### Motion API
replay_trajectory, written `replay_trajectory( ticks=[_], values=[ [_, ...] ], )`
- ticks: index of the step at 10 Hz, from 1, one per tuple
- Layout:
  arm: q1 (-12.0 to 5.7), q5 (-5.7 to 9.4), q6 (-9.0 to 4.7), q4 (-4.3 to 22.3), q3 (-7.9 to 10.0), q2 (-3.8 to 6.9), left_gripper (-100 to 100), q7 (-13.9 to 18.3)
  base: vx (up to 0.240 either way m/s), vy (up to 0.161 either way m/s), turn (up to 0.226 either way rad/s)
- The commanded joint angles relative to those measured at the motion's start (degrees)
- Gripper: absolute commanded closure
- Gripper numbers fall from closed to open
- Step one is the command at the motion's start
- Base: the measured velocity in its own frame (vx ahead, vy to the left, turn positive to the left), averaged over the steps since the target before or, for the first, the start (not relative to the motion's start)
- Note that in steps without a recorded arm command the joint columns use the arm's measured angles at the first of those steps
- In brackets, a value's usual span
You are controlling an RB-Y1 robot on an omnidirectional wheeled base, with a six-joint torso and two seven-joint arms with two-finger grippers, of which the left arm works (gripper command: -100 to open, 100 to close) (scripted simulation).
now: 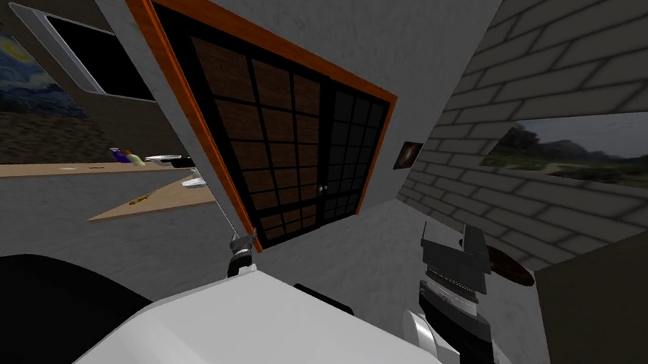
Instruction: Push the door open
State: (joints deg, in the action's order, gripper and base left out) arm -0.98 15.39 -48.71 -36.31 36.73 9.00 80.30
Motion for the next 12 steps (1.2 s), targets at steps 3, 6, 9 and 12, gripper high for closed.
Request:
replay_trajectory(
  ticks=[3,6,9,12],
  values=[
    [1.15,1.5,-0.2,-0.84,-1.18,0.2,-100,-1.24,0.087,0.173,0.06],
    [2.05,2.73,-0.35,-1.56,-2.17,0.29,-100,-2.26,0.121,0.162,0.061],
    [2.82,3.81,-0.47,-2.18,-3.04,0.35,-100,-3.15,0.13,0.118,0.048],
    [3.56,4.91,-0.59,-2.84,-3.96,0.35,-100,-4.06,0.154,0.119,0.046]
  ],
)
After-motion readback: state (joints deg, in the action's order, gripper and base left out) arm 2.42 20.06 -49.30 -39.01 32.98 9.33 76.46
